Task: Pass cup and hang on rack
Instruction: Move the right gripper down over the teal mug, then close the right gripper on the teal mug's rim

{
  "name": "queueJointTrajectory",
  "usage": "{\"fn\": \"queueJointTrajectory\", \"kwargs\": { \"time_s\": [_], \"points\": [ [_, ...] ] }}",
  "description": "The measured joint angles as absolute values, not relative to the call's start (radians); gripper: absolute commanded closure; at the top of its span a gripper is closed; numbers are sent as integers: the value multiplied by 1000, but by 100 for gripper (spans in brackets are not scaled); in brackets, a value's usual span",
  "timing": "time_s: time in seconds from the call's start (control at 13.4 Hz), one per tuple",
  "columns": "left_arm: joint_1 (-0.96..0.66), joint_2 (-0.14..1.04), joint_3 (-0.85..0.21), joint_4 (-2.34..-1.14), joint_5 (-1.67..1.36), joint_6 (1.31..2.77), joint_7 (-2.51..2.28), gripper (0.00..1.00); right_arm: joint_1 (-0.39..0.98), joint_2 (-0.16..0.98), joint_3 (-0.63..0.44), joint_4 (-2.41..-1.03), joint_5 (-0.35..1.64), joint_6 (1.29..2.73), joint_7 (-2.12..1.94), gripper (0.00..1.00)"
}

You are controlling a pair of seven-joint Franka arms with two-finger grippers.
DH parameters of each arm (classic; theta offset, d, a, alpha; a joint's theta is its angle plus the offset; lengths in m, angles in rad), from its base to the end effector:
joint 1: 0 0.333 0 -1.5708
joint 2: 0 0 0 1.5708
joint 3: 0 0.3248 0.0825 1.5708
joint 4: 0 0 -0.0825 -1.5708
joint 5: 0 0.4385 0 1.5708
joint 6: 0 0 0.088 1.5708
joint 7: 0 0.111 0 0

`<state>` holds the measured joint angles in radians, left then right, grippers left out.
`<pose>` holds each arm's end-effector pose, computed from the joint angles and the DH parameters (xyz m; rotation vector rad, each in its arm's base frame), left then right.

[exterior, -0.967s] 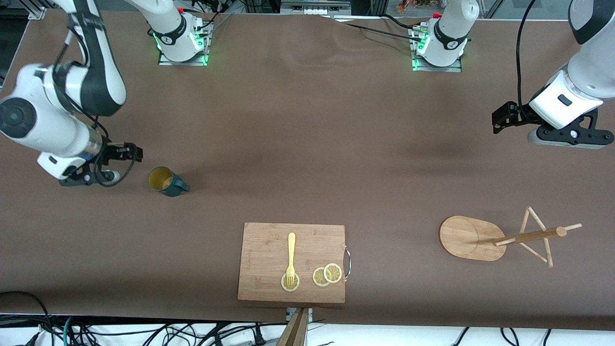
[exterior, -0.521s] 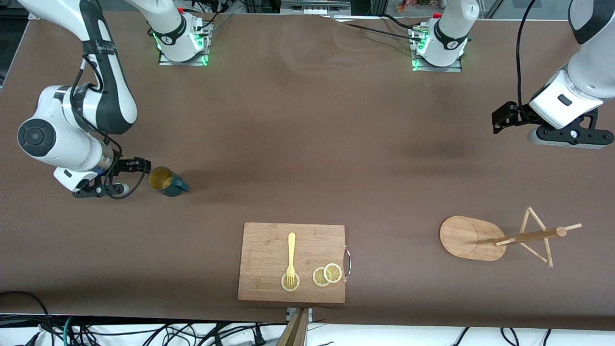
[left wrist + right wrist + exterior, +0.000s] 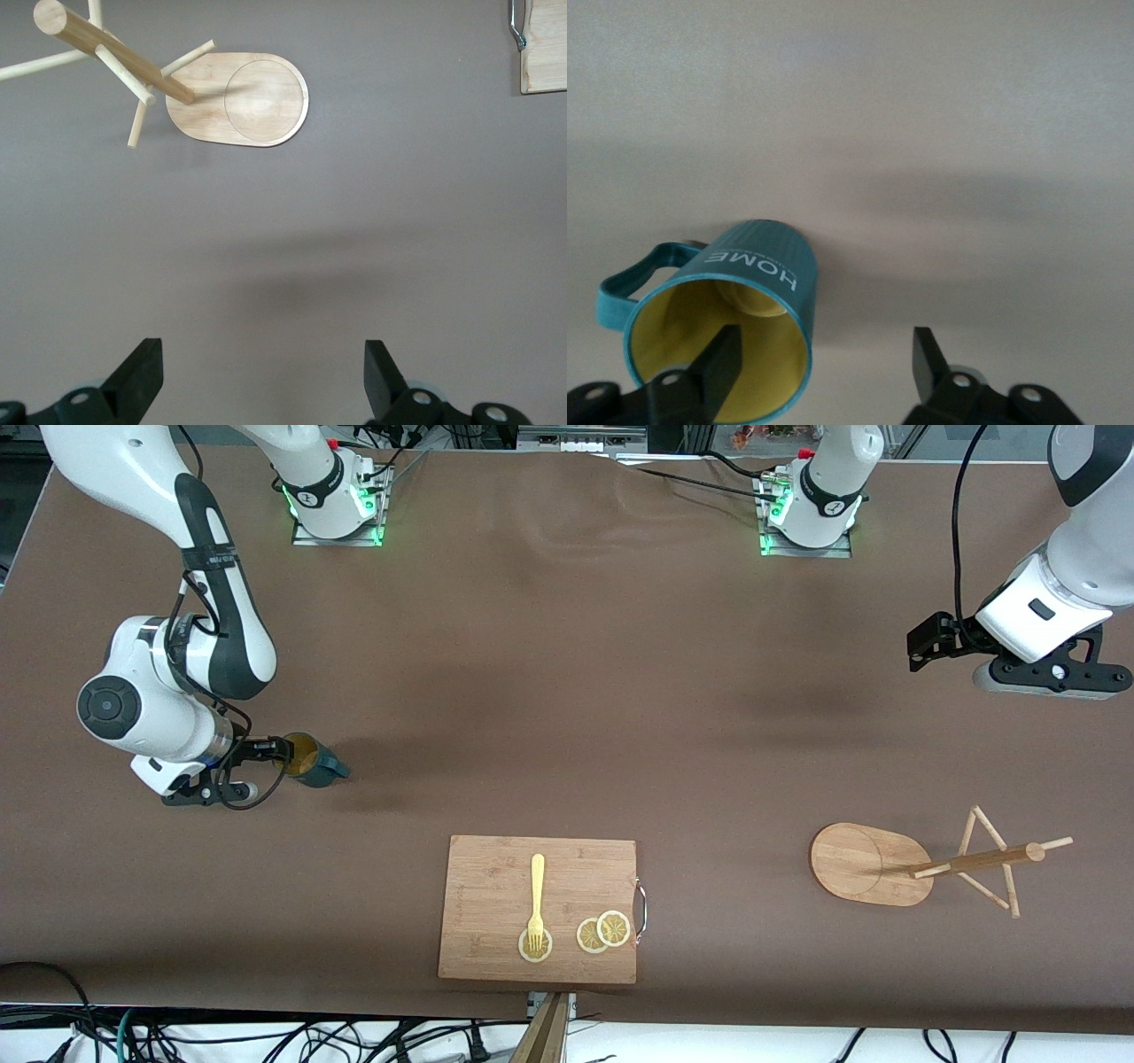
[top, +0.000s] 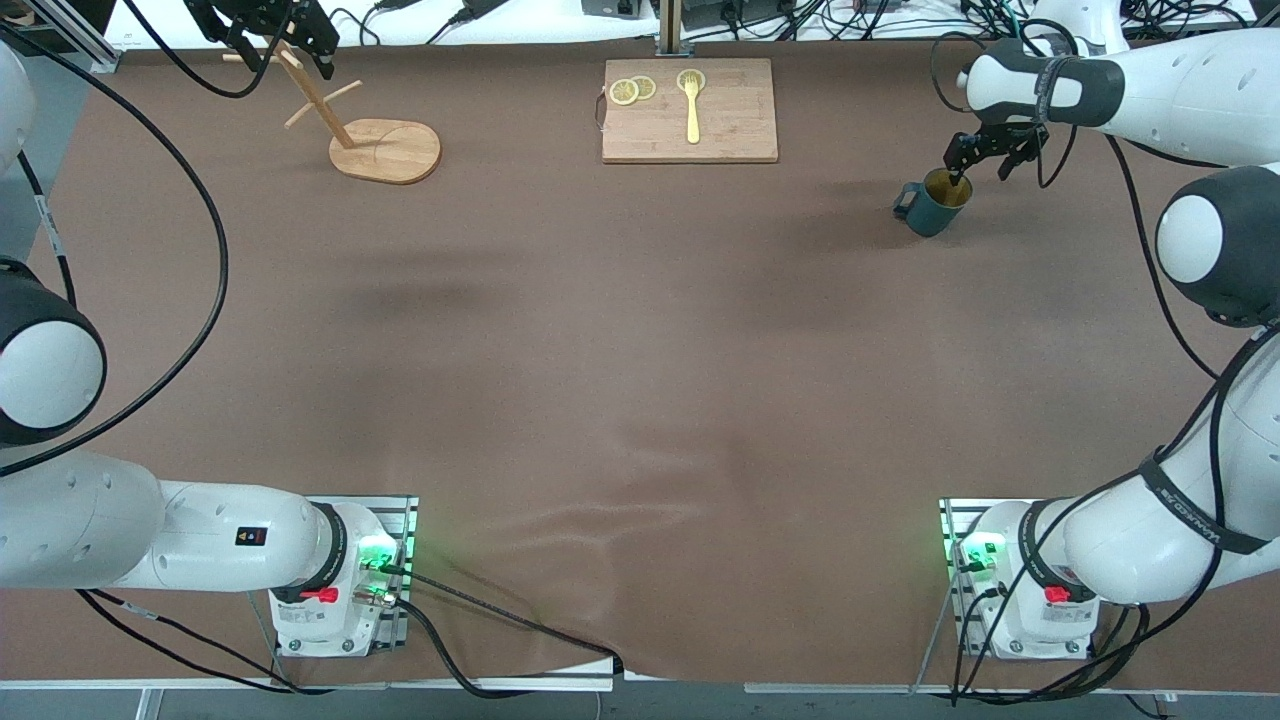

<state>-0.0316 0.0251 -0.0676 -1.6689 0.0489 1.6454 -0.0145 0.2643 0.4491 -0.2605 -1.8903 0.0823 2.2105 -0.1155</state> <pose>0.6160 -0.0558 0.5686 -3.0880 0.1384 0.0708 0.6624 0.0106 0.2321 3.0899 0.1311 -0.1771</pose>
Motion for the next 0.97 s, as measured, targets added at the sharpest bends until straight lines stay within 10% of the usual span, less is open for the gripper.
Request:
{"fn": "queueJointTrajectory", "kwargs": {
  "time_s": [0.6, 0.97],
  "points": [
    [-32, 25, -68, -1669, 49, 1645, -15, 0, 264, 482, -258, -1889, 94, 2213, -114, 87],
    [-32, 25, -68, -1669, 49, 1645, -15, 0, 265, 478, -246, -1883, 96, 2201, -115, 99]
  ]
}}
